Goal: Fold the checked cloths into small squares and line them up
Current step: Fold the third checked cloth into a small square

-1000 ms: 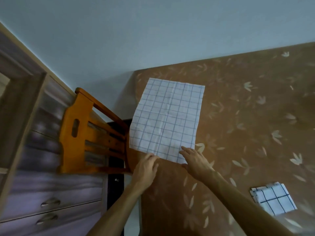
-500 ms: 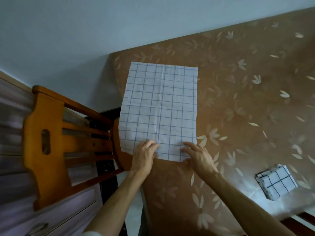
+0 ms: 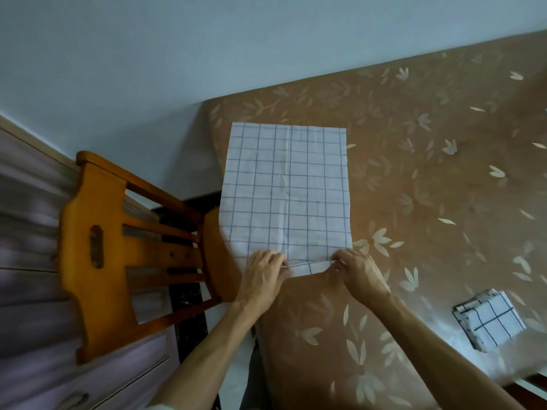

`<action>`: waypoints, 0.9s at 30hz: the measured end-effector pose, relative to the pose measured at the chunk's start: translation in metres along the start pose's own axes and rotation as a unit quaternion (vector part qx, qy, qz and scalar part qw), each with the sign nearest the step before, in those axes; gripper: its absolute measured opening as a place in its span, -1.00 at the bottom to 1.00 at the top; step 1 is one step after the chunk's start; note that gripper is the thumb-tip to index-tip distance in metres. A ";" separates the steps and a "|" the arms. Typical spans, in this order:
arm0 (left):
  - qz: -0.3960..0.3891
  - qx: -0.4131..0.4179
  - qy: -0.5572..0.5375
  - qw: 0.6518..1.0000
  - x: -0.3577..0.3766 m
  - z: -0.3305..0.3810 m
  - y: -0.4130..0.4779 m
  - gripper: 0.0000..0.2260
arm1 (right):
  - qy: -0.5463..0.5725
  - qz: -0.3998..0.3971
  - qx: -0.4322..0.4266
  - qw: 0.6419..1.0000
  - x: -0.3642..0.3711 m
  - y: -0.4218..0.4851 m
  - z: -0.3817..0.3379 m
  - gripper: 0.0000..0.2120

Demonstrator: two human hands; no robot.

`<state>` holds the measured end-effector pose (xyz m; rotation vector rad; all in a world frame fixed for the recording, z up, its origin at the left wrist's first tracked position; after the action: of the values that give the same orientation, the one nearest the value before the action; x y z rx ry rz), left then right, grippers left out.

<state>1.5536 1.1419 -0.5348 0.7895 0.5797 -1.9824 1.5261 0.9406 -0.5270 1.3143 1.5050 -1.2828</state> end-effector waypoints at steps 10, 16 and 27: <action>0.057 -0.081 0.057 0.993 0.001 0.011 -0.084 -0.60 | 0.091 -0.034 -0.014 0.995 -0.023 -0.086 0.060 -0.94; 0.079 -0.090 0.013 0.993 0.006 0.023 -0.122 -0.68 | 0.100 -0.036 -0.015 0.994 -0.030 -0.123 0.087 -0.91; 0.142 -0.196 -0.167 0.956 0.000 0.037 -0.169 -0.89 | 0.226 -0.077 0.007 0.971 -0.058 -0.163 0.119 -0.62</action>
<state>1.3954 1.1997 -0.4942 0.2658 0.5939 -1.6156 1.3692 0.8165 -0.4637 1.6005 1.9439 -1.1345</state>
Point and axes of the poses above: each hand's wrist, its own y-axis towards the middle knuckle, its own x-axis out of the palm, z = x × y, the point moved 9 cm from there along y, towards the middle knuckle, and after that the axes turned 14 degrees about -y, right-handed, at the moved point
